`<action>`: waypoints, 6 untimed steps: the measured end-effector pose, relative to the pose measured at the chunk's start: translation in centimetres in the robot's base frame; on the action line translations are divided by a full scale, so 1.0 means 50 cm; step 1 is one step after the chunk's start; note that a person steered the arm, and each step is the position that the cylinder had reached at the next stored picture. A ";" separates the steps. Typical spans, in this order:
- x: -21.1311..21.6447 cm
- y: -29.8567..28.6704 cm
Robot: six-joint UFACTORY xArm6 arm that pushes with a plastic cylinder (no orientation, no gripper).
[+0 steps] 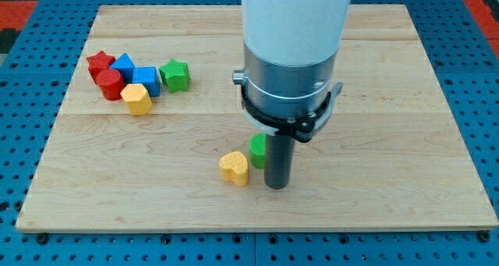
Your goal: Move your arm diagonally top right to the green circle
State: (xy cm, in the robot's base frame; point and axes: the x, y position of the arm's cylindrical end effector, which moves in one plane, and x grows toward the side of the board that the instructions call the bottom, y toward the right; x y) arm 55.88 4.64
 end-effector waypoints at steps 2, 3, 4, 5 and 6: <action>-0.154 0.189; -0.205 0.137; -0.248 0.075; -0.298 0.058; -0.343 0.062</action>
